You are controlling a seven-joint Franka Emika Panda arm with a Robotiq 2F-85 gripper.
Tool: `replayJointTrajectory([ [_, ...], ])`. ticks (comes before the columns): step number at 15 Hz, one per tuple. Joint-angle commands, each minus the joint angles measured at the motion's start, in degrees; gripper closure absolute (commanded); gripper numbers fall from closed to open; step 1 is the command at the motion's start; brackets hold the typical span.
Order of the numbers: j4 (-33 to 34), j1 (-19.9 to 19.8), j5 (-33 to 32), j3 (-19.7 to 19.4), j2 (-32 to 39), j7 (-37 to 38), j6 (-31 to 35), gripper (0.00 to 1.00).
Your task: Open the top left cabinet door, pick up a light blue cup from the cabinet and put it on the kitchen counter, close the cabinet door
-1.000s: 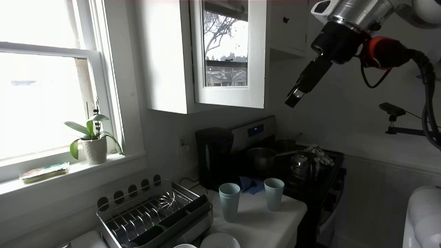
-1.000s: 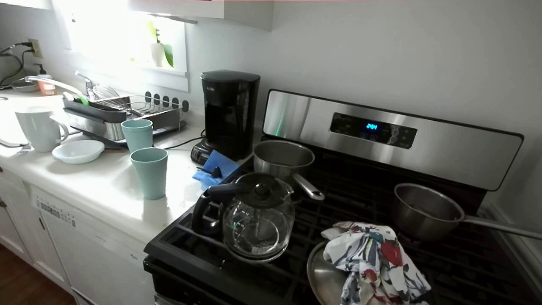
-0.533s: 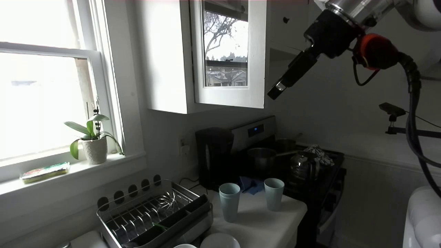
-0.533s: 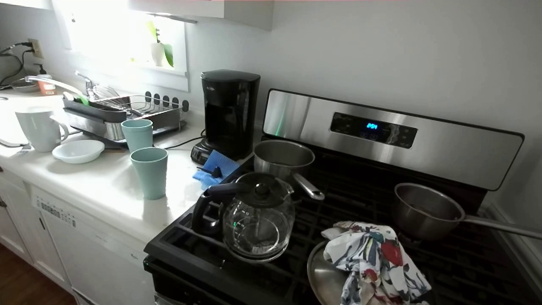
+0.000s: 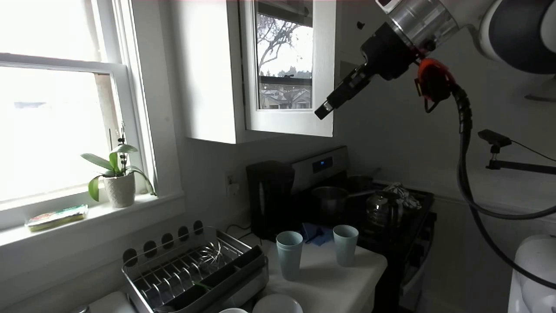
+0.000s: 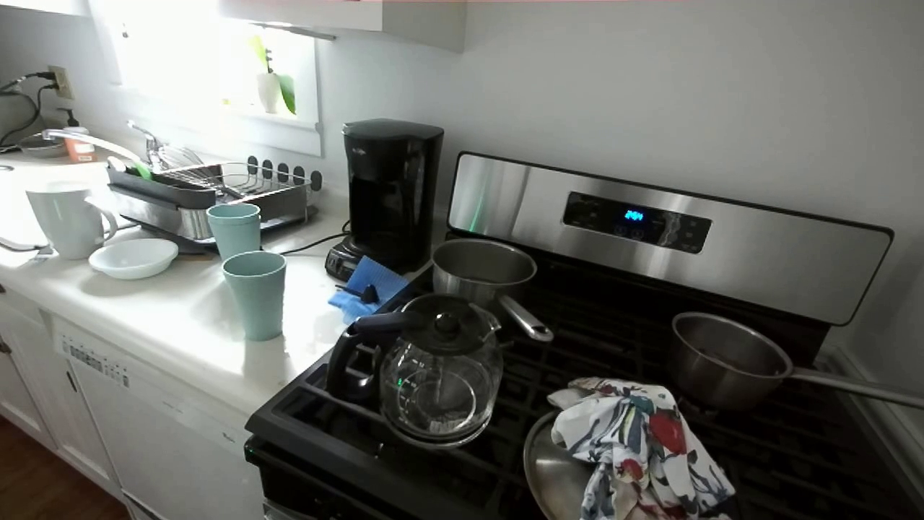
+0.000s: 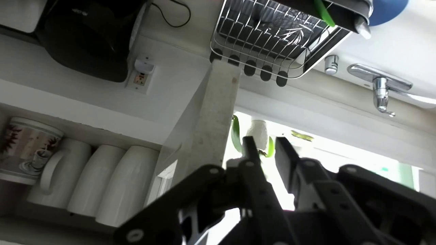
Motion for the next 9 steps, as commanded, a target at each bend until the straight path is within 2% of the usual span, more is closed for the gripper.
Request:
replayJointTrajectory([
  [1, -1.03, -0.02, -3.78, 0.19, 0.32, 2.43, 3.51, 1.00],
  [9, -2.66, -6.02, -13.77, -0.13, -2.71, 8.58, 2.78, 1.00],
])
